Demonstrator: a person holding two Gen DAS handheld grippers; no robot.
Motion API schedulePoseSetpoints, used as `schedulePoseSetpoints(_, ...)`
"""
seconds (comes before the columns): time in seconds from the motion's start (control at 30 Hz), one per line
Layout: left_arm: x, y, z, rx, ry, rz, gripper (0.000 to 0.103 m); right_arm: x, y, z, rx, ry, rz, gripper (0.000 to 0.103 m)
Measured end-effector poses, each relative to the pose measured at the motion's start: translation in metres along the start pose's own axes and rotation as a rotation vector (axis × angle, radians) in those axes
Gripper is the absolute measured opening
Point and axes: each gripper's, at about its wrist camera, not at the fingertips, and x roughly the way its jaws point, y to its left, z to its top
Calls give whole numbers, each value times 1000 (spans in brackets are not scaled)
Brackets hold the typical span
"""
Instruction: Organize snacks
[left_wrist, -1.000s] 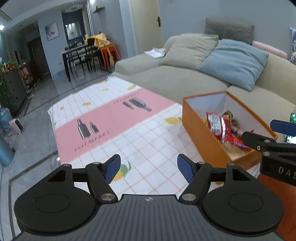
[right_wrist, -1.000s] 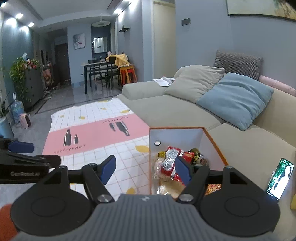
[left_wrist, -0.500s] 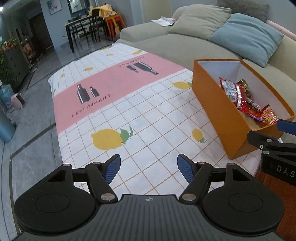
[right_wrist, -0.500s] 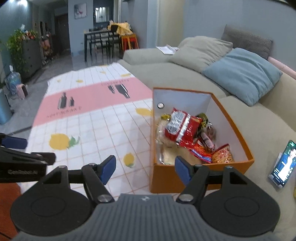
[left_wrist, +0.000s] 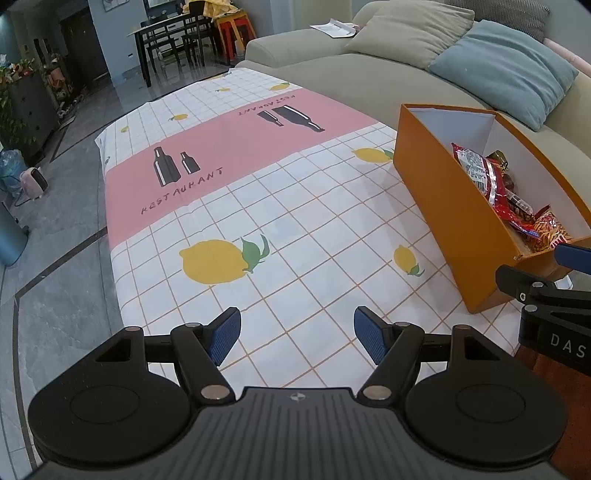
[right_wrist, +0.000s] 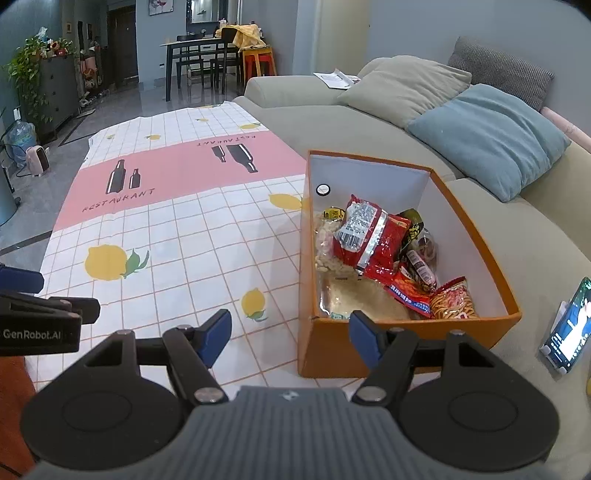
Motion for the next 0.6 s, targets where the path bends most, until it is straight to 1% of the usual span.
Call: schedulePoseSetpoints(0.6, -5, 5, -3, -27, -2, -5, 82, -7, 7, -3, -25, -14, -1, 69)
